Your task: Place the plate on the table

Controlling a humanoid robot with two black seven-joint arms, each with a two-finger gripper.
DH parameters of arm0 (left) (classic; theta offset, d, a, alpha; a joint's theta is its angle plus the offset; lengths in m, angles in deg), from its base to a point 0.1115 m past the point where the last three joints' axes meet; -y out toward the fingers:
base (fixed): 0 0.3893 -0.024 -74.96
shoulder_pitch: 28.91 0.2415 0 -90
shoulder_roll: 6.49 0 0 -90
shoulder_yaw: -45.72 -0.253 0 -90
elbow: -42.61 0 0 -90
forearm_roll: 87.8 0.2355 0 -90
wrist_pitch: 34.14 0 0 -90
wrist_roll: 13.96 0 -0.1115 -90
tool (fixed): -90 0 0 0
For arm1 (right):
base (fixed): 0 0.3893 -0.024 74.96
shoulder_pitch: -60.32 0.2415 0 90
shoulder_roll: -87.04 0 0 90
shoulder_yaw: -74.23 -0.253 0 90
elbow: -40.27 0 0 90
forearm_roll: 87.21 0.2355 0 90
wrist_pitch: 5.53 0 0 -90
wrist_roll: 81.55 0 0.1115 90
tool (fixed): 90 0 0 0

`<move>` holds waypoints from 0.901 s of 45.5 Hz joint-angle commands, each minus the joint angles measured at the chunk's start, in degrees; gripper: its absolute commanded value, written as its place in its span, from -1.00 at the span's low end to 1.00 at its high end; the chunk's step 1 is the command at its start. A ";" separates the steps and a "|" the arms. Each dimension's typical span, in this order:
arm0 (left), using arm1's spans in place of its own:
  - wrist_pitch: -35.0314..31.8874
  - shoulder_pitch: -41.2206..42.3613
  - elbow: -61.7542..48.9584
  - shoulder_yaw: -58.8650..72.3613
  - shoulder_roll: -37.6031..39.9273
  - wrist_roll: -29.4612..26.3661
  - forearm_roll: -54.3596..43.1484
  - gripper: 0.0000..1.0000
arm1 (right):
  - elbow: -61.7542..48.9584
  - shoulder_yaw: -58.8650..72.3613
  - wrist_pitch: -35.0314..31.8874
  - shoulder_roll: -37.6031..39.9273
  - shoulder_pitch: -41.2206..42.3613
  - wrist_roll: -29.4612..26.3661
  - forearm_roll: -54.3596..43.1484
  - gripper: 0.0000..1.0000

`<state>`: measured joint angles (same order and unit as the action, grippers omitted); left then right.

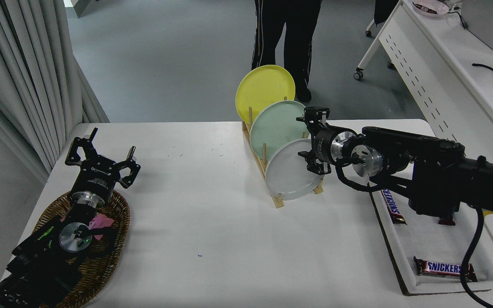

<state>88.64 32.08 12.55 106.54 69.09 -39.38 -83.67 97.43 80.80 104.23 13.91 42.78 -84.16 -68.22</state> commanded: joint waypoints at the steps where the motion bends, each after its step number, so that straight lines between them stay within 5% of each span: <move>1: 0.00 0.00 0.00 0.00 0.00 -0.07 0.00 1.00 | -2.32 -0.07 0.71 -1.58 0.13 -0.29 -0.36 0.74; 19: 0.00 0.00 0.00 0.00 0.00 0.02 0.00 1.00 | -3.99 -0.51 -0.87 -3.07 0.13 -2.05 -0.36 0.28; 32: 0.00 0.00 0.00 0.00 0.00 0.01 0.00 1.00 | -4.17 -0.77 -0.96 -3.07 0.13 -5.74 -0.45 0.26; 41: 0.00 0.00 0.00 0.00 0.00 0.02 0.00 1.00 | -4.17 -1.12 -0.96 -2.99 0.39 -6.36 -0.36 0.07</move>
<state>88.64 32.08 12.55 106.54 69.09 -39.39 -83.67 93.38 80.04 103.36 10.93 43.03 -89.12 -68.64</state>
